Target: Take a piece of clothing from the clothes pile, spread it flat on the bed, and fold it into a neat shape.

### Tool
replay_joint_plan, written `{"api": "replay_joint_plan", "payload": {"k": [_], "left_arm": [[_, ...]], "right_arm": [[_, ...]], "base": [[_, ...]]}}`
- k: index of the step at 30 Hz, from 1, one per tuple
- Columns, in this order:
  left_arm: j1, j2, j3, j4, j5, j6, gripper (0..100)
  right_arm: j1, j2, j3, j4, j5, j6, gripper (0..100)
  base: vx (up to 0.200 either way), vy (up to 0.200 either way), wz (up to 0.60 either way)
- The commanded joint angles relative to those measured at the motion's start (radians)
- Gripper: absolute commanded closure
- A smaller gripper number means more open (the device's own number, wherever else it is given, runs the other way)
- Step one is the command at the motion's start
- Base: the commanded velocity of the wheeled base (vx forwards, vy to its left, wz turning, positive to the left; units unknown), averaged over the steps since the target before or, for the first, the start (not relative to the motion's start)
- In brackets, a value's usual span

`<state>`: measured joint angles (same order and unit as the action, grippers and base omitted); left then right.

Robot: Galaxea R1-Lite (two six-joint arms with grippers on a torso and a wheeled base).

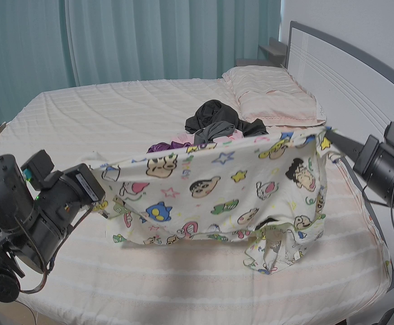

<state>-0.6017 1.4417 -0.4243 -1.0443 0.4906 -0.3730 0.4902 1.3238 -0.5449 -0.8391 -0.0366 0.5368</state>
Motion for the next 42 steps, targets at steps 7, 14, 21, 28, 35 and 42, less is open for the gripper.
{"api": "replay_joint_plan", "payload": {"k": [7, 14, 21, 28, 35, 42], "left_arm": [[-0.006, 0.066, 0.107, -0.002, 0.043, -0.118, 100], [-0.007, 0.072, 0.139, -0.002, 0.097, -0.118, 100], [-0.009, 0.074, 0.148, 0.0, 0.097, -0.121, 100], [-0.018, 0.066, 0.151, -0.003, 0.097, -0.133, 100], [-0.024, 0.063, 0.154, -0.005, 0.098, -0.138, 100], [-0.023, 0.057, 0.15, -0.005, 0.101, -0.136, 100]], "right_arm": [[0.008, 0.123, 0.122, -0.011, -0.108, 0.011, 100], [0.021, 0.112, 0.175, -0.014, -0.129, 0.042, 100], [0.039, 0.106, 0.18, -0.014, -0.137, 0.106, 100], [0.037, 0.089, 0.181, -0.012, -0.14, 0.106, 100], [0.039, 0.086, 0.184, -0.012, -0.138, 0.107, 100], [0.028, 0.069, 0.181, -0.012, -0.138, 0.107, 100]], "base": [[0.0, 0.0, 0.0], [-0.171, 0.0, 0.0], [-0.171, 0.0, 0.0], [0.0, 0.0, 0.0], [0.0, 0.0, 0.0], [0.0, 0.2, 0.0]]}}
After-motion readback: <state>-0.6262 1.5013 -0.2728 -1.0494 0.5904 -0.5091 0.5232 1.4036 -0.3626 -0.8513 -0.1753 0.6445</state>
